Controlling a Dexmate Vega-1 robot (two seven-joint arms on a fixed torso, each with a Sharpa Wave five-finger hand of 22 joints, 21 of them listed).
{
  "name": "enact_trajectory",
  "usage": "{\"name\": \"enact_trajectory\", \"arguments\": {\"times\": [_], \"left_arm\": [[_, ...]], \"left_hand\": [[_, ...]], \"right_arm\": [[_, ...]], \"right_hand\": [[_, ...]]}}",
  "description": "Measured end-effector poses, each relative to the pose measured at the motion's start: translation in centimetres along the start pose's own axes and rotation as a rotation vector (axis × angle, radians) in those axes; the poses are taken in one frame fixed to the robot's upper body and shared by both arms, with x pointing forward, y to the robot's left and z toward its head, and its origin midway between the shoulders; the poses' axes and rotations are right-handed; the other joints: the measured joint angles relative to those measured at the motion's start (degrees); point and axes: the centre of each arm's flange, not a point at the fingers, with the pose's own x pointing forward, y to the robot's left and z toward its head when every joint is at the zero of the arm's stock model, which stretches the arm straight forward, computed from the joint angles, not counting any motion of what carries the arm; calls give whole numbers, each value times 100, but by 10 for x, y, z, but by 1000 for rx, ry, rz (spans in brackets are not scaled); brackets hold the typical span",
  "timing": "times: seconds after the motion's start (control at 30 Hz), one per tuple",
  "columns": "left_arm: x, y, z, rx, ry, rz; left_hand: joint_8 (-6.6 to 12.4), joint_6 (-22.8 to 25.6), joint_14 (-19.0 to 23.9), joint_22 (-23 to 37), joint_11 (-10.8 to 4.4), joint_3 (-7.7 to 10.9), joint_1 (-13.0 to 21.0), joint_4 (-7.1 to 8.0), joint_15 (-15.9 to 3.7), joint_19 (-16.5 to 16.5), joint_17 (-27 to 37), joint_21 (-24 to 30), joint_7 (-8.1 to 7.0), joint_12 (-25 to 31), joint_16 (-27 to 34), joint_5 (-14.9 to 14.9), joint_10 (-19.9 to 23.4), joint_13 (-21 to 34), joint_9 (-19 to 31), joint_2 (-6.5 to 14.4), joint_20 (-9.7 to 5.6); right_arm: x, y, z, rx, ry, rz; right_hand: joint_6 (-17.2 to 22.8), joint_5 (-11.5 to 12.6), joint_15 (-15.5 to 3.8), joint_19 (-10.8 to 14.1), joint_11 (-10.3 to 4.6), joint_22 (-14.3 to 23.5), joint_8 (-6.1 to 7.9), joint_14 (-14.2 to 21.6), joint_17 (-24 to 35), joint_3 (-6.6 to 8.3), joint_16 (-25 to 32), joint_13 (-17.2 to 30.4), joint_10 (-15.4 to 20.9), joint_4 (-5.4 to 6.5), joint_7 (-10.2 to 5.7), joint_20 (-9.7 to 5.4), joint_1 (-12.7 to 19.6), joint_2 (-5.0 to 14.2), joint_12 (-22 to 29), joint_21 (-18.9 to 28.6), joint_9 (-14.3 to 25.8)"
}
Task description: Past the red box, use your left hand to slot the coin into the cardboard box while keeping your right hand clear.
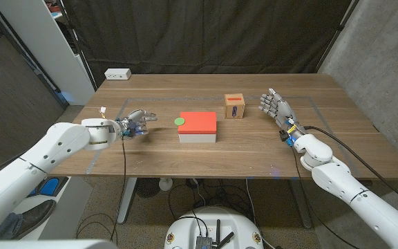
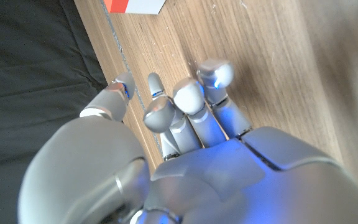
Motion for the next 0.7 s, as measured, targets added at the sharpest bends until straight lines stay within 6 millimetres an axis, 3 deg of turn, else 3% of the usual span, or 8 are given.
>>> {"name": "enact_trajectory", "arguments": {"times": [0.7], "left_arm": [[-11,-14,18,78,108,8]], "left_hand": [[187,18,0,-213,1,-119,136,-8,0,64,76,-66,16,101,-28,0,1,-49,14,-15,-22]], "right_arm": [[-4,-18,9,-31,9,22]], "right_hand": [[0,0,-1,-21,0,0,0,1,1,0,0,1,0,0,0,-21,-38,38,0,-23,0]]}}
